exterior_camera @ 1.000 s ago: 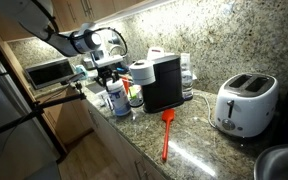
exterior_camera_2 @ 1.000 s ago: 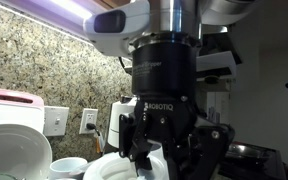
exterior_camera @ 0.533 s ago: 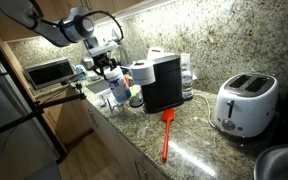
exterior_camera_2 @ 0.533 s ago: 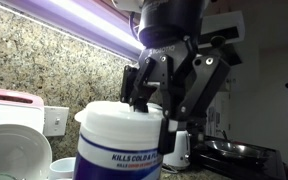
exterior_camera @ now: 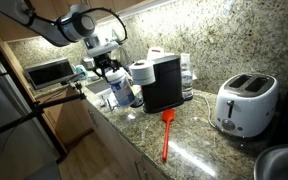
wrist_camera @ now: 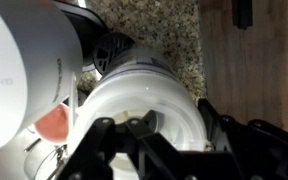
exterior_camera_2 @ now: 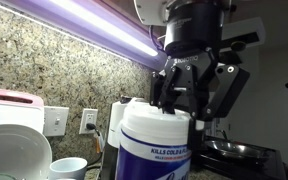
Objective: Move the bottle to the right
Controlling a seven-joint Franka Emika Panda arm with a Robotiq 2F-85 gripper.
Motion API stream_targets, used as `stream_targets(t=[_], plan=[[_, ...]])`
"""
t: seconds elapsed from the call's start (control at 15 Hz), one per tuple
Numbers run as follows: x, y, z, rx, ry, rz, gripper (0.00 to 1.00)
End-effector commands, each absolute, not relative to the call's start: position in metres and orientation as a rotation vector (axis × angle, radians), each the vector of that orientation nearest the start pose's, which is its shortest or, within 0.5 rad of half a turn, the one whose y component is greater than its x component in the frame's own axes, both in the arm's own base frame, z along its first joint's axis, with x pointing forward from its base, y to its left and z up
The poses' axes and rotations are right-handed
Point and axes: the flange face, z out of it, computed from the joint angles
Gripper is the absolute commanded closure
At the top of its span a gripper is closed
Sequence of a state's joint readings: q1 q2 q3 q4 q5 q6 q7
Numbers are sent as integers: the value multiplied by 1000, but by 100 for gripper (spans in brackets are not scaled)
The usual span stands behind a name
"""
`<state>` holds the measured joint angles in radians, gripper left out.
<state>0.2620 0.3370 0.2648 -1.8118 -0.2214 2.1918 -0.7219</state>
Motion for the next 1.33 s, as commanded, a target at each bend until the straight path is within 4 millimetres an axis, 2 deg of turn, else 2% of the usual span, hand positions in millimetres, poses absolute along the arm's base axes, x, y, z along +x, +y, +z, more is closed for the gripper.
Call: stream_targets(t=[0.0, 0.53, 1.0, 1.27], plan=[[550, 277, 370, -2613, -1904, -92, 85], [522, 226, 361, -2753, -1582, -209, 85], [495, 210, 349, -2895, -1322, -358, 85], [478, 198, 350, -2982, -1148, -456, 85]])
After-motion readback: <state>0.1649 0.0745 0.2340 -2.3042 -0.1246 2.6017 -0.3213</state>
